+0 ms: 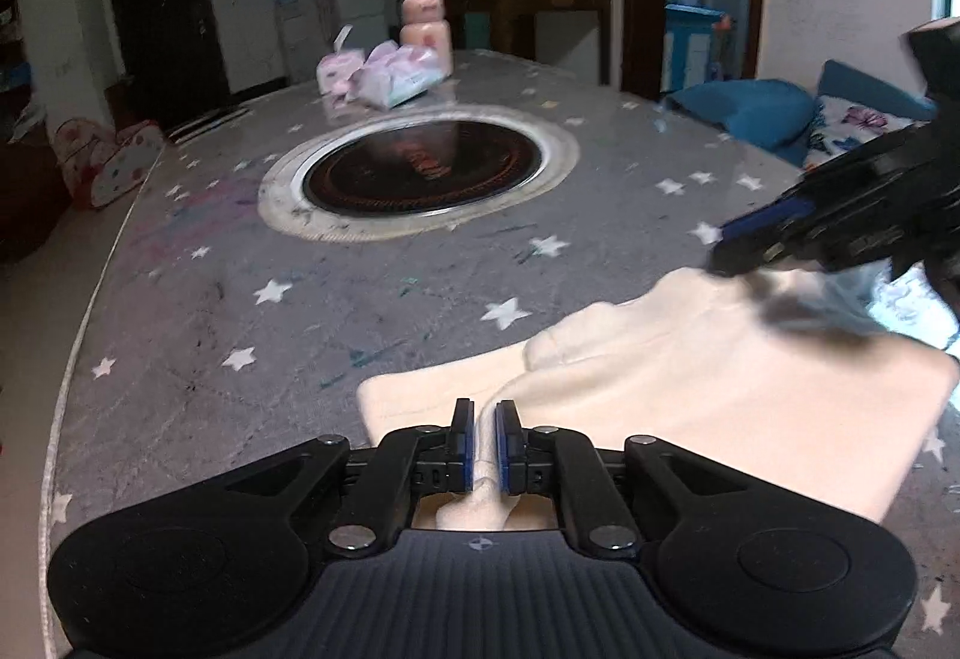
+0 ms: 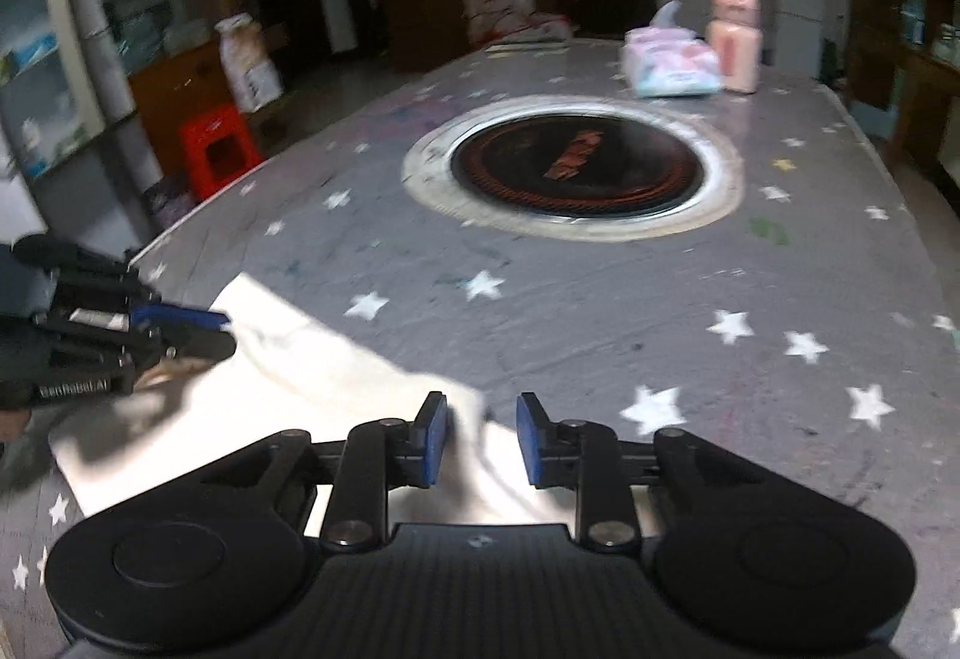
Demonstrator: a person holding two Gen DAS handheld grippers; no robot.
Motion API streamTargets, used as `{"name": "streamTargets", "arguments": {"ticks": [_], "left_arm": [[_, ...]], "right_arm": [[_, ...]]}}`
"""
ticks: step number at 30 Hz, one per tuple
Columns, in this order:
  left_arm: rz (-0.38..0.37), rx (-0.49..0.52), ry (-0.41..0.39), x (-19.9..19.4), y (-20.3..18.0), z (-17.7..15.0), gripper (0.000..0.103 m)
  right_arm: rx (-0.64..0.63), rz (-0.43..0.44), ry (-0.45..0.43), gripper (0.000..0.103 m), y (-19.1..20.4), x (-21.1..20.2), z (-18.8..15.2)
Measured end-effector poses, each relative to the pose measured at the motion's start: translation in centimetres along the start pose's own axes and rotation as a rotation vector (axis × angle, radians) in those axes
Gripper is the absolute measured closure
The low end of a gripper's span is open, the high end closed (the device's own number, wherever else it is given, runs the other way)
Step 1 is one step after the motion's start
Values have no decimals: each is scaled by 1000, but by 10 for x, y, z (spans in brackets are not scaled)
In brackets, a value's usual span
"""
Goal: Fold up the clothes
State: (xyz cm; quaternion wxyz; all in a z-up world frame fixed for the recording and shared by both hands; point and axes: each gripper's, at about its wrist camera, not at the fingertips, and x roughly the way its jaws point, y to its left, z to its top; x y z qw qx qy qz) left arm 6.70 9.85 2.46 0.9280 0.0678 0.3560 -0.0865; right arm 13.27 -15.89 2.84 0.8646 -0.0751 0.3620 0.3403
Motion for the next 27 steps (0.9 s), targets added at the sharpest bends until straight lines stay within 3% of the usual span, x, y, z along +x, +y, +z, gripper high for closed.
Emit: {"name": "streamTargets", "arguments": {"ticks": [5,10,16,27], "left_arm": [[-1,-20,-21,-6,-2,6,93],[-41,-37,-66,-19,-11,18,93],[-129,-58,-27,-7,-30,23,93],[-137,-157,14,23,-24,21,93]], "right_arm": [[-12,23,-38,80,6,-26,-1],[-53,69,-11,82,23,-25,-6],[-23,74,15,83,27,-5,-11],[-60,37,11,84,34,-2,-14]]}}
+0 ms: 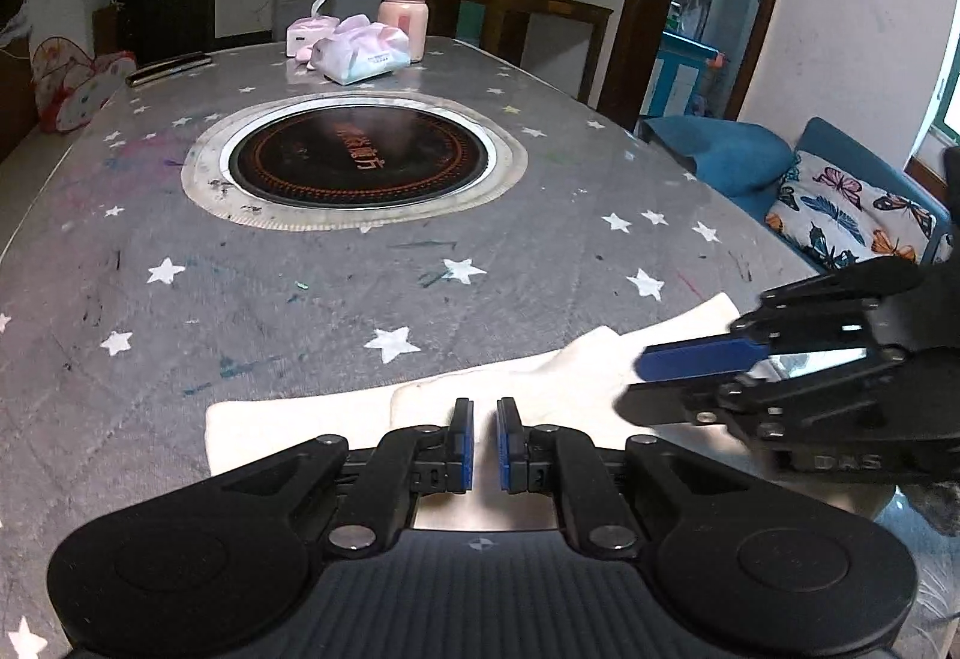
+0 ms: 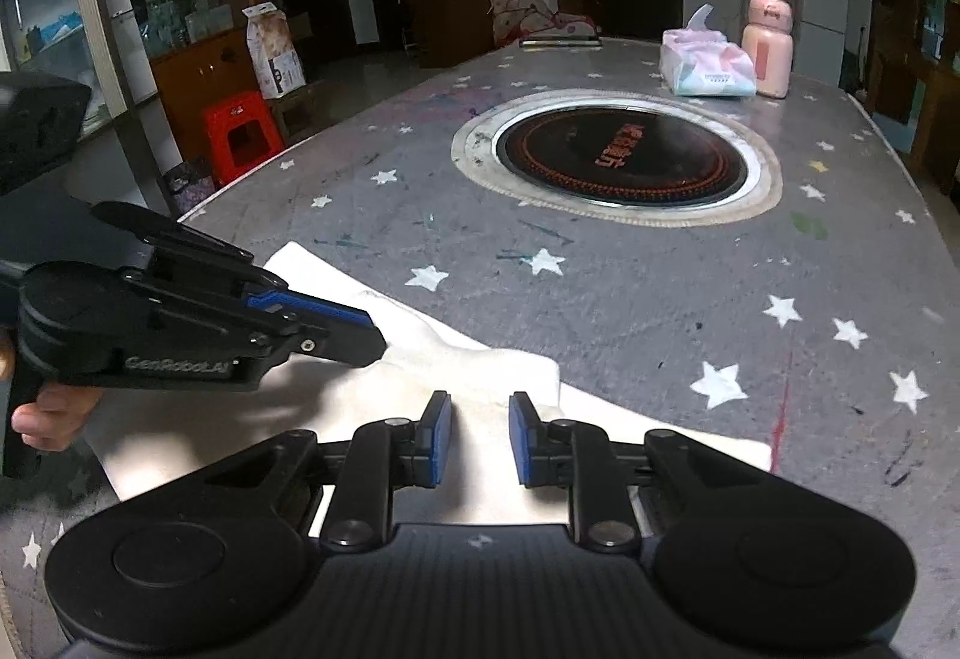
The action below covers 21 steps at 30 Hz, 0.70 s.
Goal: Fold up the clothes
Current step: 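Release the folded sweatshirt and hold both grippers open above it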
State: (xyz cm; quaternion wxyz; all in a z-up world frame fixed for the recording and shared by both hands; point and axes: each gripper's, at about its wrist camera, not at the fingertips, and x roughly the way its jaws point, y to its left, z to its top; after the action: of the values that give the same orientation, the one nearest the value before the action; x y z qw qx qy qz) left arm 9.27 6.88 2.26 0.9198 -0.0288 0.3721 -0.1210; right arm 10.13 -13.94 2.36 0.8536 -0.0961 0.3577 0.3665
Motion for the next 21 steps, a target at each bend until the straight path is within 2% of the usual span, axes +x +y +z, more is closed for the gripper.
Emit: {"name": "streamTargets", "arguments": {"ticks": [7,11,13,18,21], "left_arm": [[7,13,-13,0,-3,-2,93],[5,13,-13,1,-2,-1,93],[4,12,-11,0,-2,-1,93],[9,16,-12,1,-4,-1,93],[10,15,-13,1,-5,-2,93]], "right_arm": [[-25,-7,-27,83,9,-37,-16],[1,-48,10,85,-5,-31,-27],[37,-39,4,89,-13,-30,-28],[25,-24,-29,88,-8,-33,-14],[21,-24,-21,88,-6,-21,-8]]}}
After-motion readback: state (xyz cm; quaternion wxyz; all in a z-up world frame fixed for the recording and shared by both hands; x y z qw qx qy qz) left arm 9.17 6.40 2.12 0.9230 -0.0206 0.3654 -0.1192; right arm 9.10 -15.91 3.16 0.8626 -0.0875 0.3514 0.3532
